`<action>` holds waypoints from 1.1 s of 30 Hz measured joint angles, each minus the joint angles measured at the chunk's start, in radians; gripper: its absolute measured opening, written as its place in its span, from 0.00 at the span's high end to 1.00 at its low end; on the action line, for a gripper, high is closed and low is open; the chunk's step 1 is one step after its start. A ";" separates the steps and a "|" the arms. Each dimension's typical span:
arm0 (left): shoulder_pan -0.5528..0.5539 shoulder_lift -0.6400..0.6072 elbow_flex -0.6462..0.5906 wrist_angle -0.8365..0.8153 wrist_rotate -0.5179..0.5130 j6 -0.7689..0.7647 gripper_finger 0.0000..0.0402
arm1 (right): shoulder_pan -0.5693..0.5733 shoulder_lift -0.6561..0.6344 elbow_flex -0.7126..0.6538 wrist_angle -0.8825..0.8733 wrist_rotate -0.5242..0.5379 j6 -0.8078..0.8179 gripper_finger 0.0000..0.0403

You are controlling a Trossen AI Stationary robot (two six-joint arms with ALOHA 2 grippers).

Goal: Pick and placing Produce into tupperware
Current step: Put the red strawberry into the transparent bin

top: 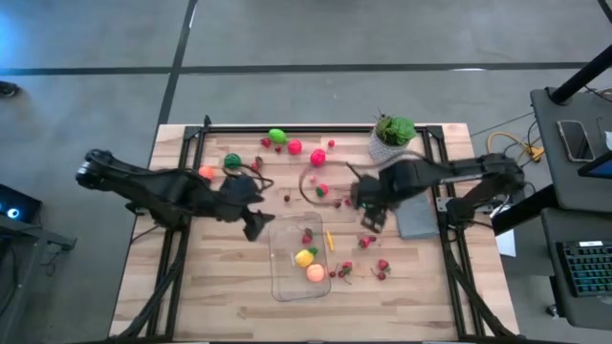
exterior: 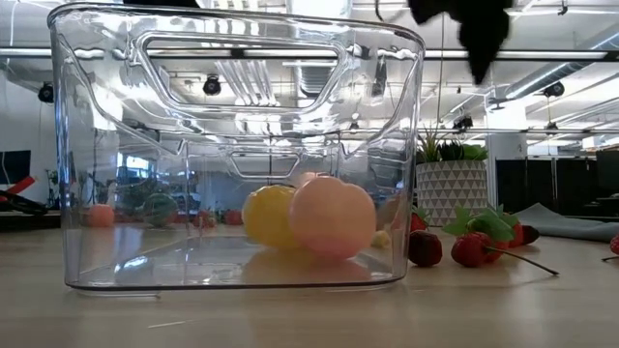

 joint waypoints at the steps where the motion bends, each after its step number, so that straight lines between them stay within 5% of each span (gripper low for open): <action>1: 0.000 -0.015 -0.006 0.000 -0.007 0.000 0.25 | 0.017 -0.022 -0.064 0.047 -0.030 0.007 0.32; 9: 0.000 -0.095 -0.079 -0.001 -0.031 -0.025 0.25 | 0.174 -0.125 -0.398 0.456 -0.018 0.069 0.33; 17: 0.000 -0.085 -0.117 0.004 -0.023 -0.024 0.25 | 0.234 -0.110 -0.588 0.591 -0.007 0.100 0.34; 33: 0.000 -0.065 -0.121 0.008 -0.020 -0.024 0.25 | 0.235 -0.052 -0.731 0.909 0.044 -0.061 0.38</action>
